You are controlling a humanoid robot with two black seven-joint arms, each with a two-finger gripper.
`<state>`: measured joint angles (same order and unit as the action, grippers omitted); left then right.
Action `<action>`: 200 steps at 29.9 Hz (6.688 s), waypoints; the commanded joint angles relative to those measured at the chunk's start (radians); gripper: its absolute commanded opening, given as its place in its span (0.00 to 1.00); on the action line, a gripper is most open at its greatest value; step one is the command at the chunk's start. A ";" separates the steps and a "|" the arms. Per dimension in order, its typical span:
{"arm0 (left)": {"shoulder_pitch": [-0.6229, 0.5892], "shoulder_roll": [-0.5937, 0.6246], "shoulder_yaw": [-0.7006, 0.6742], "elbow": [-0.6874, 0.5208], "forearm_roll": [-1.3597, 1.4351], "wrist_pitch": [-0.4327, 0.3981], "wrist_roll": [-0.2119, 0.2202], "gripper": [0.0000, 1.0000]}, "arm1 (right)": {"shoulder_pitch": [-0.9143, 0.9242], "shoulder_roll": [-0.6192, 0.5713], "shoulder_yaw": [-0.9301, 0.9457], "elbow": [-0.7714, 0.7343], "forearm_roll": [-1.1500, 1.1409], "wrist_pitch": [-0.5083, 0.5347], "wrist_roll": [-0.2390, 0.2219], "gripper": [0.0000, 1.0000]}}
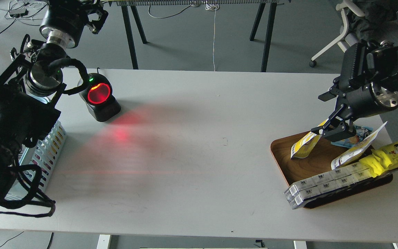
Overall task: Scan snack and place in basket
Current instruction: 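Move the right gripper down over the yellow snack packet on the tray, then grasp the yellow snack packet with the right gripper and lift, then carry the packet toward the scanner and lower it onto the table, then open the right gripper and withdraw it upward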
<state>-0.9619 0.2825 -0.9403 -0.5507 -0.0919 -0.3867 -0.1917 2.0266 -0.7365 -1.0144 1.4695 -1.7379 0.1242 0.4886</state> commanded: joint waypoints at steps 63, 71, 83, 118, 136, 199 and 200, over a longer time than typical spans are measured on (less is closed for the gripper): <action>0.005 0.015 0.000 0.005 0.001 0.002 0.003 1.00 | -0.229 0.114 0.027 -0.222 -0.032 -0.093 0.000 0.00; 0.006 0.024 0.000 0.005 0.000 0.002 0.001 1.00 | -0.195 0.105 0.027 -0.213 -0.029 -0.097 0.000 0.00; 0.005 0.023 0.000 0.003 0.000 0.000 0.001 1.00 | -0.042 0.083 0.028 -0.086 0.040 -0.095 0.000 0.00; 0.002 0.024 0.000 0.003 0.000 0.002 0.003 1.00 | 0.098 0.422 0.177 -0.103 0.417 -0.092 0.000 0.00; 0.006 0.029 0.000 0.003 0.001 -0.001 0.003 1.00 | -0.066 0.657 0.185 -0.261 0.515 -0.098 0.000 0.00; 0.019 0.057 -0.002 0.003 0.000 -0.003 0.001 1.00 | -0.017 0.675 0.165 -0.252 0.511 -0.084 0.000 0.28; 0.019 0.057 -0.002 0.003 0.000 -0.003 0.001 1.00 | -0.006 0.660 0.166 -0.233 0.511 -0.084 0.000 0.28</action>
<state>-0.9438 0.3388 -0.9419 -0.5476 -0.0921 -0.3897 -0.1908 1.9867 -0.0318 -0.8557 1.1902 -1.2287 0.0378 0.4887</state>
